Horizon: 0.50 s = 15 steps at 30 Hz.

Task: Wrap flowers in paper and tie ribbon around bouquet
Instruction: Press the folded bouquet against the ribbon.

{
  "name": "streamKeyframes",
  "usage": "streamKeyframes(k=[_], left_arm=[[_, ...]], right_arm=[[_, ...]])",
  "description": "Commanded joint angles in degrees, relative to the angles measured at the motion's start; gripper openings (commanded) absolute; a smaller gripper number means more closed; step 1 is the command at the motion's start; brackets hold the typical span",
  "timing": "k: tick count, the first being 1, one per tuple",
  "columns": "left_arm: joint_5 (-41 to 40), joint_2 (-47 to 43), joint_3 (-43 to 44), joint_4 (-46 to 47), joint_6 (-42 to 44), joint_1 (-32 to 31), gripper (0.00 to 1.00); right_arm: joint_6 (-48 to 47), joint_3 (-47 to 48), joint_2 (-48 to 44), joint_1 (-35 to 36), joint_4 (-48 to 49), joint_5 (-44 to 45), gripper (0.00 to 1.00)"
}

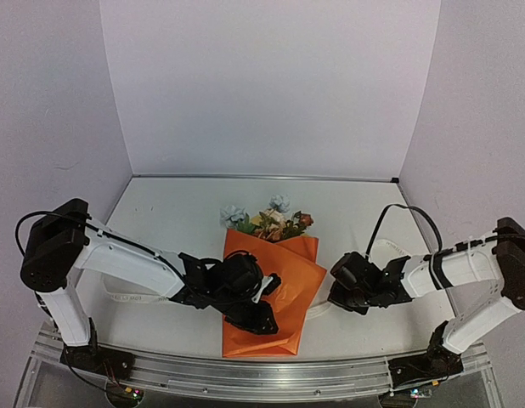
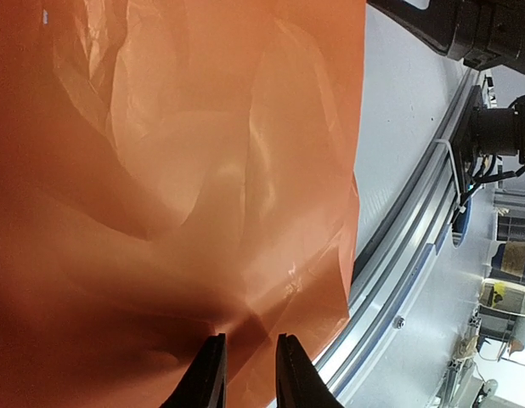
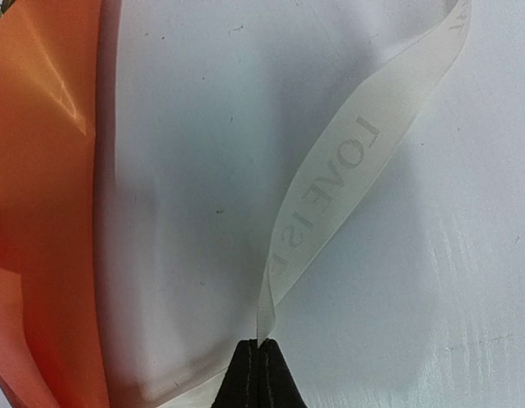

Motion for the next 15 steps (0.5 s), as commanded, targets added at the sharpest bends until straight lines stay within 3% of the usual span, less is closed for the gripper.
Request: streamKeyframes(k=[1, 11, 15], left_arm=[[0.66, 1.33, 2.36, 0.34, 0.58, -0.42, 0.23], [0.64, 2.54, 2.25, -0.05, 0.17, -0.41, 0.21], [-3.26, -0.13, 1.85, -1.64, -0.32, -0.30, 0.22]], right_arm=[[-1.58, 1.52, 1.08, -2.17, 1.43, -0.02, 0.00], [-2.35, 1.86, 0.96, -6.66, 3.15, 1.18, 0.00], [-2.14, 1.77, 1.42, -6.67, 4.23, 0.01, 0.00]])
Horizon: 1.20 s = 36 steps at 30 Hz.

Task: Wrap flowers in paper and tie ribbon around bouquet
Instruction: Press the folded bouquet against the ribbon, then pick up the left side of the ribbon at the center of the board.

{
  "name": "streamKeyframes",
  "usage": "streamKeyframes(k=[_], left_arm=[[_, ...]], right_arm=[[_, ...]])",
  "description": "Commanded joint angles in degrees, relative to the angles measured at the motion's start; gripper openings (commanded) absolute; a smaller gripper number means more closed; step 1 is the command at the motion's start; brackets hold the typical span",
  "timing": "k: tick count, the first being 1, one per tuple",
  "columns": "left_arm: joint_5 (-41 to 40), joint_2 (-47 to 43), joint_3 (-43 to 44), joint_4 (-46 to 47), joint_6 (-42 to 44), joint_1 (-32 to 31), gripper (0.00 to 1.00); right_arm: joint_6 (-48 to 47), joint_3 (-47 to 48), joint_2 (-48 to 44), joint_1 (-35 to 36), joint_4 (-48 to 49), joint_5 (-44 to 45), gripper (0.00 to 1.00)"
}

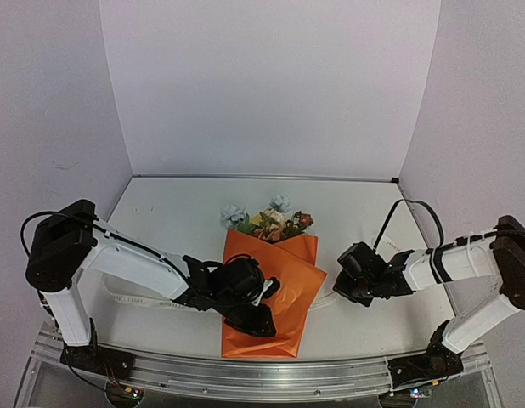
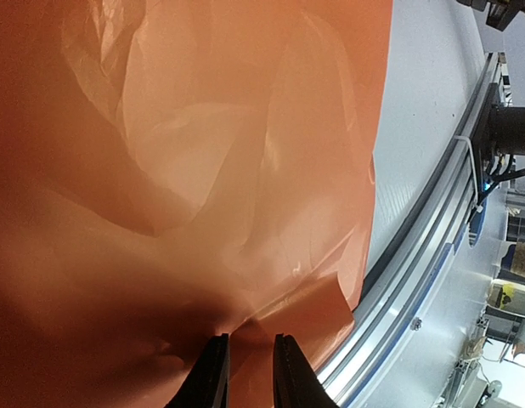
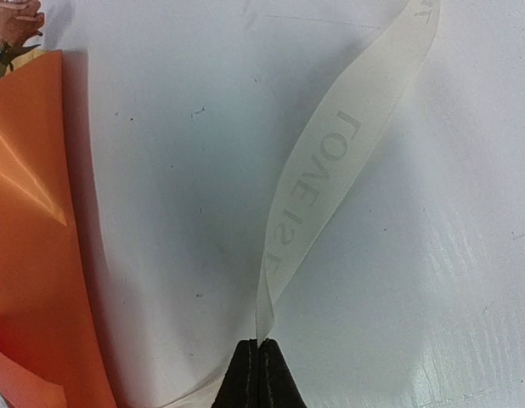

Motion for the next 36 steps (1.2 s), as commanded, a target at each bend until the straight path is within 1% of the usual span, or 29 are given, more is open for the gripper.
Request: streamKeyframes(k=[1, 3, 5, 7, 9, 10, 12, 14, 15, 19, 20, 23, 25, 27, 33, 36], left_arm=[[-5.40, -4.01, 1.34, -1.96, -0.75, -0.17, 0.24], [-10.09, -7.94, 0.88, -3.94, -2.05, -0.07, 0.33], [-14.92, -11.73, 0.46, -6.34, -4.06, 0.29, 0.37], [-20.11, -16.66, -0.35, -9.21, -7.05, 0.99, 0.41], [-26.15, -21.51, -2.00, -13.20, -12.42, 2.43, 0.46], [-28.72, -23.48, -3.02, -15.28, -15.49, 4.04, 0.47], [-32.65, -28.77, -5.68, -21.12, -21.17, 8.29, 0.52], [-35.43, -34.28, -9.35, -26.43, -26.51, 13.97, 0.54], [-36.49, -36.96, -11.59, -28.83, -28.36, 16.17, 0.54], [-42.82, -47.84, -17.48, -40.13, -38.67, 24.61, 0.56], [-43.91, -50.38, -18.50, -42.40, -40.17, 26.87, 0.56], [-45.35, -54.23, -21.01, -47.57, -42.57, 32.82, 0.56], [-44.83, -54.14, -22.11, -47.92, -40.88, 37.79, 0.56], [-43.92, -52.19, -22.66, -48.03, -38.97, 41.73, 0.57], [-41.80, -46.43, -23.38, -44.22, -34.03, 51.91, 0.61], [-38.90, -43.52, -24.86, -38.94, -30.03, 57.41, 0.60]], right_arm=[[-0.44, 1.51, 0.50, -0.11, 1.95, 0.11, 0.00], [-0.74, 1.14, -0.36, -0.05, 2.14, -0.31, 0.00], [-1.17, 0.75, -1.49, -0.08, 2.28, -0.75, 0.01], [-1.63, 0.55, -2.47, -0.07, 2.52, -1.31, 0.09], [-2.29, 0.20, -3.85, -0.09, 2.80, -1.58, 0.23], [-2.57, 0.05, -4.53, -0.09, 2.83, -1.59, 0.32], [-3.19, -0.39, -6.10, -0.09, 2.92, -1.23, 0.48], [-4.30, -0.68, -8.00, -0.09, 2.93, -0.66, 0.63], [-4.80, -0.72, -8.75, -0.07, 2.86, -0.34, 0.68], [-6.84, -0.04, -11.52, -0.10, 2.47, 0.12, 0.94], [-7.53, 0.30, -12.23, -0.10, 2.17, 0.25, 0.98], [-8.90, 1.30, -14.21, -0.30, 0.70, 1.33, 0.98], [-9.46, 1.94, -15.73, -0.48, -0.64, 2.47, 0.98], [-10.05, 2.88, -16.87, -0.63, -2.25, 3.77, 0.98], [-11.64, 4.10, -20.62, -0.88, -6.34, 7.41, 0.98], [-12.82, 4.40, -22.69, -1.56, -8.26, 9.18, 0.98]])
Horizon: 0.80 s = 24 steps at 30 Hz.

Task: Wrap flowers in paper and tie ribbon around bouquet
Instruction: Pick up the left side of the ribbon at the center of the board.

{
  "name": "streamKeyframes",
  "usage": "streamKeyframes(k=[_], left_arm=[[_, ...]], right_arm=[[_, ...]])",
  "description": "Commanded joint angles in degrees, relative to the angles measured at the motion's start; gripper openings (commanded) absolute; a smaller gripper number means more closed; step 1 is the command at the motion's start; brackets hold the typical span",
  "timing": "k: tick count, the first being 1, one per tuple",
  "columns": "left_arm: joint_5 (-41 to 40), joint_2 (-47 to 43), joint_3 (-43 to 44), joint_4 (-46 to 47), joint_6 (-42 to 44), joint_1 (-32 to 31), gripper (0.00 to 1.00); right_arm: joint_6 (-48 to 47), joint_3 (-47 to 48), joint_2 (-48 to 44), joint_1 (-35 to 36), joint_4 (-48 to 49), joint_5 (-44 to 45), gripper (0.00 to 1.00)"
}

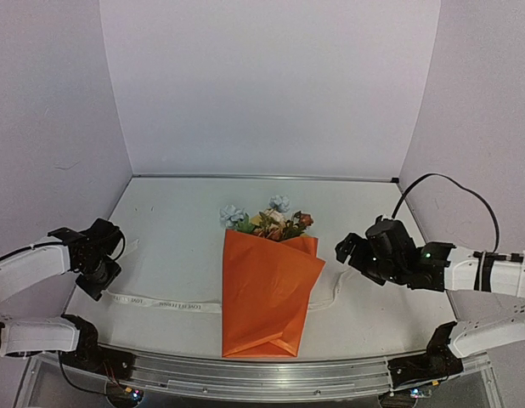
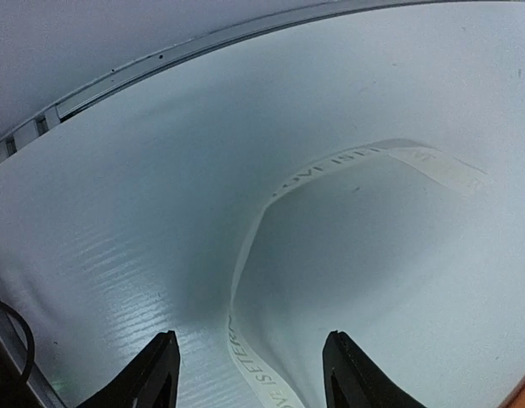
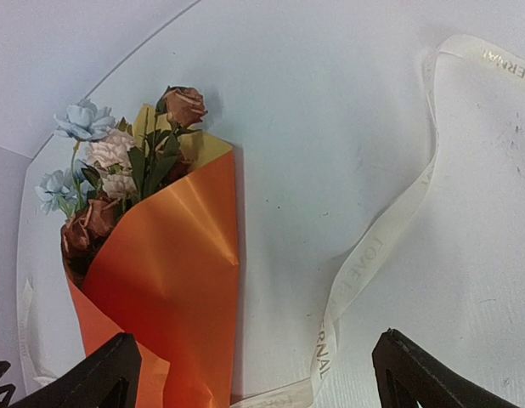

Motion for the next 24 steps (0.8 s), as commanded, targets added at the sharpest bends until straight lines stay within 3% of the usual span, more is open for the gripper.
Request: streamKeyframes(k=[1, 4, 12, 19, 24], left_arm=[[3.18, 4.27, -1.28, 6.26, 6.79, 6.95, 0.60], [4.43, 9.18, -0.03, 10.31, 10.11, 9.08, 0.59], [7.13, 19.09, 1.10, 17.83, 13.83, 11.02, 0.52], [4.10, 20.39, 3.74, 19.57, 16.79, 13.24, 0.11], [0.19, 20.80, 10.25, 20.35, 22.43, 13.86, 0.01]], right_arm=[[-3.01, 1.91, -3.87, -0.84, -4.12, 5.63, 0.98], [-2.64, 0.26, -7.13, -2.17, -4.60, 7.97, 0.98], [-2.32, -0.97, -9.89, -8.99, -5.96, 2.13, 0.98], [-3.19, 1.09, -6.32, -12.30, -7.86, 0.25, 0.98], [-4.17, 4.55, 1.79, -15.59, -8.07, -5.31, 0.94]])
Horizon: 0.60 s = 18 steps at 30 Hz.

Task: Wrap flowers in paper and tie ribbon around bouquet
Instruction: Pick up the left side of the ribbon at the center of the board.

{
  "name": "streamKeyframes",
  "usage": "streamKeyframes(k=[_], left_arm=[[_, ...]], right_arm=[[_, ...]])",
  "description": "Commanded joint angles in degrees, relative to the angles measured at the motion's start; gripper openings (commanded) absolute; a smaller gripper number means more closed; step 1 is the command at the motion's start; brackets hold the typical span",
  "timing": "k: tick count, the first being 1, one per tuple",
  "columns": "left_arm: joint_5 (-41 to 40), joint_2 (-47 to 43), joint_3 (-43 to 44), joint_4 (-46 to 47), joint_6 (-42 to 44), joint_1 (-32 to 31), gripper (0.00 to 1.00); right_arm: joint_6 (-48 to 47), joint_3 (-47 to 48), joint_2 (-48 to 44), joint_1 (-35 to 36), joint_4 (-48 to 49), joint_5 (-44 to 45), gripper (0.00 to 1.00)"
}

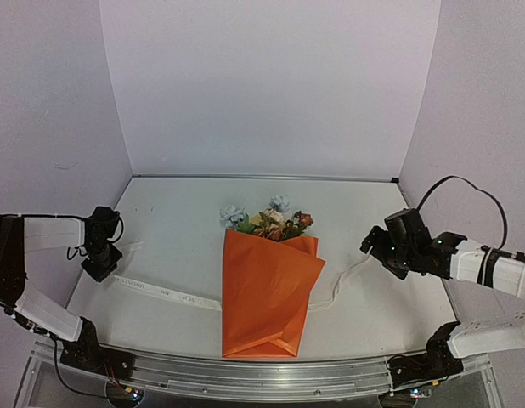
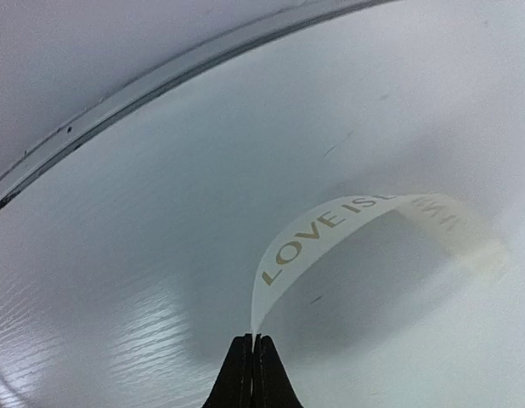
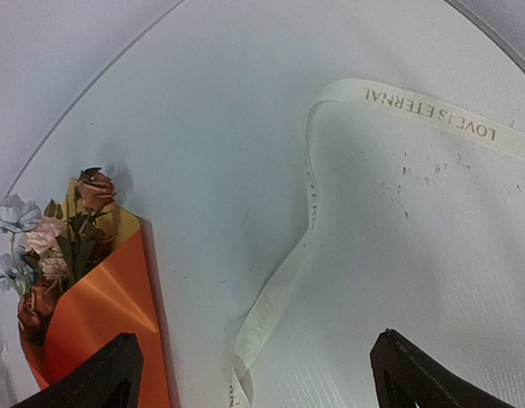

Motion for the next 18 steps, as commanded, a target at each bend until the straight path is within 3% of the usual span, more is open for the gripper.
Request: streamKeyframes(k=[1, 12, 18], left_arm=[[-4.74, 0.19, 7.56, 3.61, 6.73, 0.71, 0.00], [-6.36, 0.96, 15.44, 8.81, 17.97, 1.47, 0.00], [-4.56, -0.41, 14.17, 10.21, 18.92, 1.45, 0.00]], right_arm=[[-1.89, 5.22, 6.96, -2.91, -1.12, -5.54, 0.92], [0.50, 14.38, 25.37, -9.15, -1.28, -7.77, 0.66], [2.52, 16.80, 32.74, -11.27, 0.04, -9.51, 0.59]])
